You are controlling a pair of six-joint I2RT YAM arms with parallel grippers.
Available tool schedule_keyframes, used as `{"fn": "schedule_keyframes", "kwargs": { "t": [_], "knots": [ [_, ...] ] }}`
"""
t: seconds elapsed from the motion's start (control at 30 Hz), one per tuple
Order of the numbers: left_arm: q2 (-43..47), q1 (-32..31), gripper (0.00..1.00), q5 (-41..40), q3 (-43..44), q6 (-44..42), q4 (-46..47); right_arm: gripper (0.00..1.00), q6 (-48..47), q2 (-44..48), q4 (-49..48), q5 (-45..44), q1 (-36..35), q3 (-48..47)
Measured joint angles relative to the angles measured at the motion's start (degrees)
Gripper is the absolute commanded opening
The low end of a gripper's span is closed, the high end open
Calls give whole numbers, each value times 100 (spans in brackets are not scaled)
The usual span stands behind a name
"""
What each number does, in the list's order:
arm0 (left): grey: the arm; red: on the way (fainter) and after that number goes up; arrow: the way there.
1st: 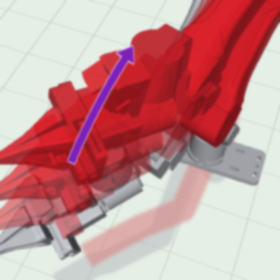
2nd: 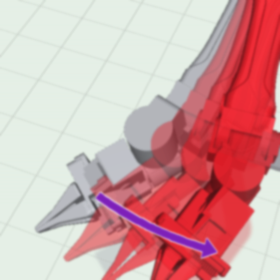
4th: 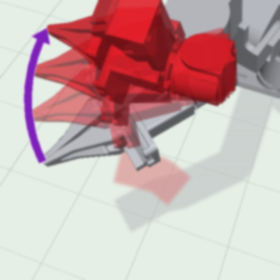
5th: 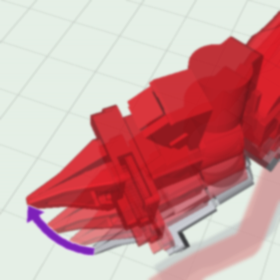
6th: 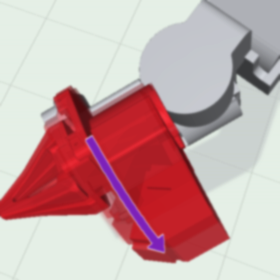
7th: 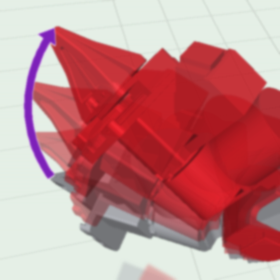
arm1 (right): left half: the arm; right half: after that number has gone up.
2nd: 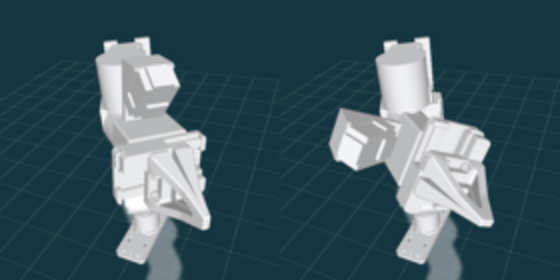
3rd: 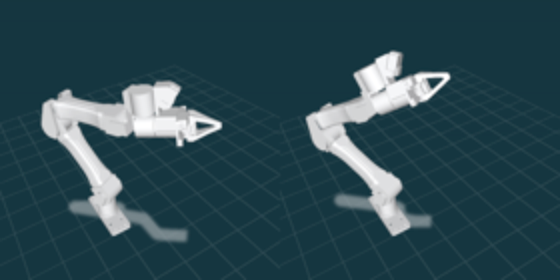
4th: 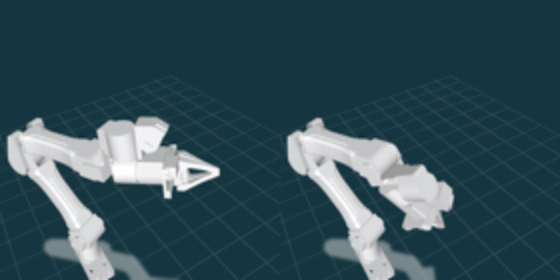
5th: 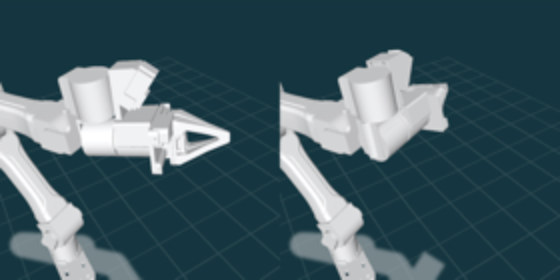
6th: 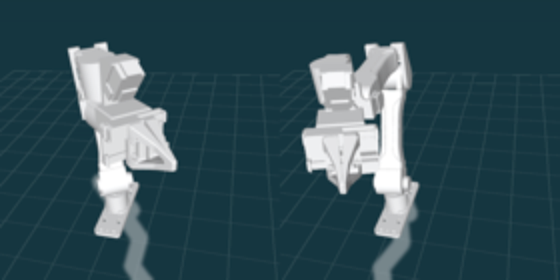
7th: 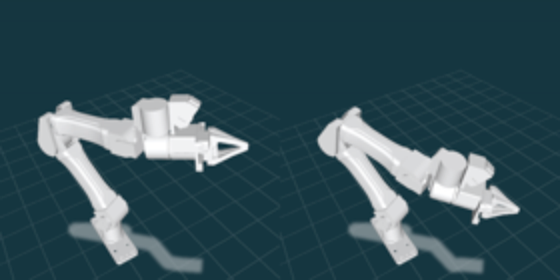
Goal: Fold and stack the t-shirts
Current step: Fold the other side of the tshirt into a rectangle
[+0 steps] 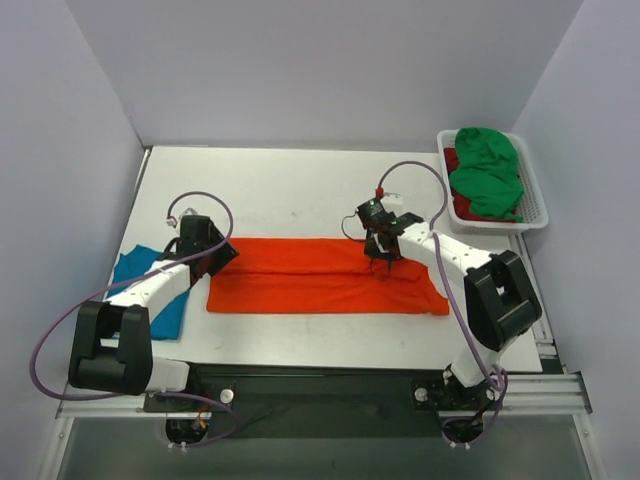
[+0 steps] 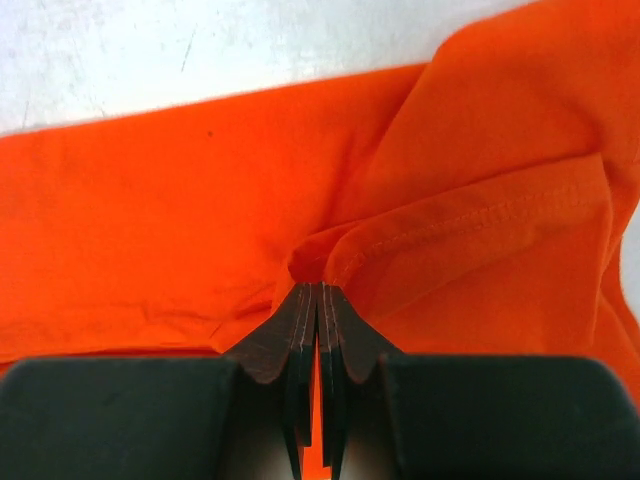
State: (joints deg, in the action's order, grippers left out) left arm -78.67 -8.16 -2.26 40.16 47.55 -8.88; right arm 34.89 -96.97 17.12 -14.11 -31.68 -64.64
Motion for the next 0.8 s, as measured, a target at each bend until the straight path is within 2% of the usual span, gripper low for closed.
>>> {"fn": "schedule_keyframes", "kwargs": {
  "t": [0.17, 0.27, 0.3, 0.4, 0.63, 0.7, 0.8],
  "knots": [
    [-33, 0, 54, 39, -37, 2, 39, 5, 363, 350, -254, 26, -251, 721],
    [-33, 0, 54, 76, -61, 0, 101, 19, 581, 551, -586, 129, -369, 1222],
    [-33, 0, 54, 94, -70, 0, 129, 27, 634, 634, -715, 184, -400, 1397],
    [-33, 0, 54, 170, -96, -20, 223, 38, 761, 946, -1075, 341, -450, 1871],
    [-59, -249, 55, 629, -96, -199, 713, 40, 739, 2090, -1207, 422, -275, 2124],
    [-129, -535, 56, 739, -74, -293, 835, 40, 662, 2435, -1172, 540, 74, 2122],
    [-361, -1078, 56, 883, 92, -442, 927, 40, 522, 2712, -1128, 800, 966, 2120]
  ]
}}
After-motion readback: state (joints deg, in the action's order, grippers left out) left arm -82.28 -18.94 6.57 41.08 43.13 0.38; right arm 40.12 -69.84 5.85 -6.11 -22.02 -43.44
